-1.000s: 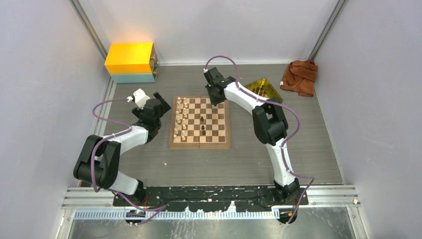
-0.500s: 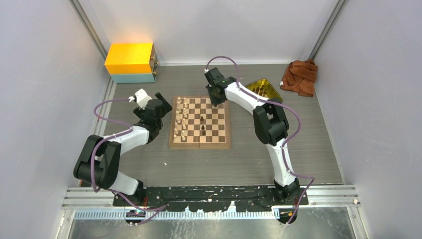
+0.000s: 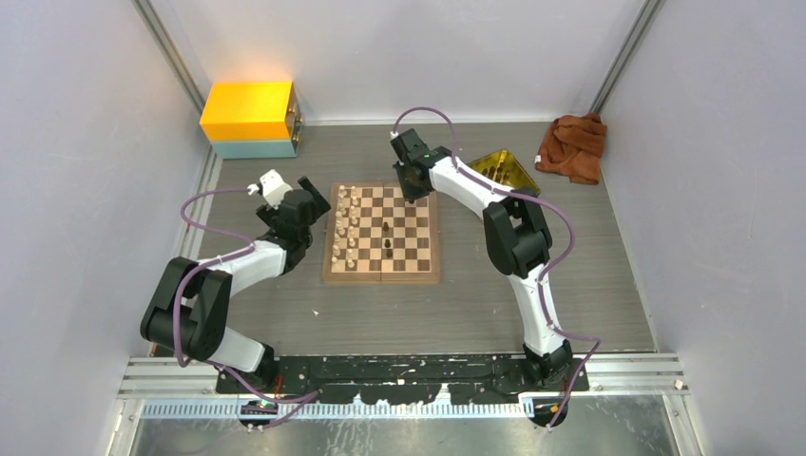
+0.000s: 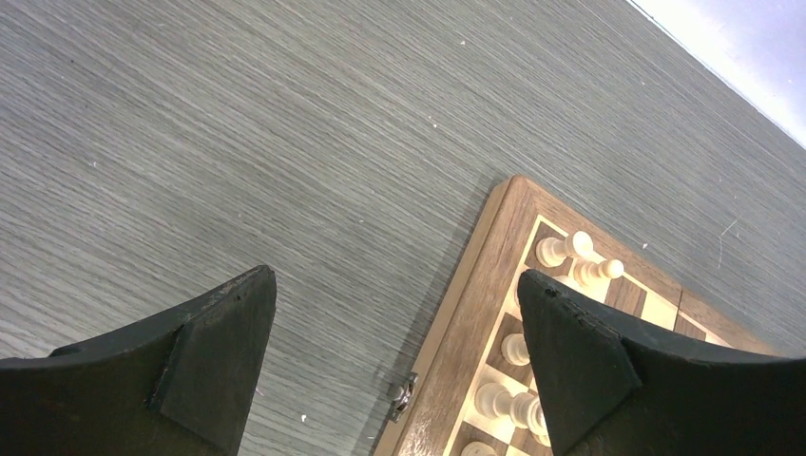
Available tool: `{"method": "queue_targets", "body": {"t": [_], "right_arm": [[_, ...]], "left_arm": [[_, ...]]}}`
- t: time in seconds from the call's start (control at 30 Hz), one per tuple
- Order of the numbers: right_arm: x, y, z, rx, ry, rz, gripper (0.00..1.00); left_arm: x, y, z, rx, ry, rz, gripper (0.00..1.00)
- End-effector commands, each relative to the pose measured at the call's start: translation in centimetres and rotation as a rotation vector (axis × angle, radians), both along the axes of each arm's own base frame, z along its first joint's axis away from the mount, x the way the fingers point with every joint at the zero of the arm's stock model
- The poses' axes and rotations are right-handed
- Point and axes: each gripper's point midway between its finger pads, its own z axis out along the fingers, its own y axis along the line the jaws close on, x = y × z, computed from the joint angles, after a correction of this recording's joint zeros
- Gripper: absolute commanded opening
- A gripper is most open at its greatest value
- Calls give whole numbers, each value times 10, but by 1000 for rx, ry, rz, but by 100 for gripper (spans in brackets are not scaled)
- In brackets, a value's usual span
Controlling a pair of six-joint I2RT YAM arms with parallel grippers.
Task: Set up the chess pieces on the board
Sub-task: Move the chess piece to the chessboard.
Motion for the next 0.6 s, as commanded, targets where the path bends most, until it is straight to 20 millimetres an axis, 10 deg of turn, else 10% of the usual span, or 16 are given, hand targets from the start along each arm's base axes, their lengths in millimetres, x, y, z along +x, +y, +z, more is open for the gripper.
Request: {"method": "queue_targets", "body": {"t": [0.0, 0.57], "right_arm": [[-1, 10, 41, 60, -66, 18, 11], [-4, 14, 43, 58, -67, 27, 11]], "left_arm": [[13, 0, 28, 2, -85, 25, 98], [13, -3, 30, 4, -89, 21, 98]]}}
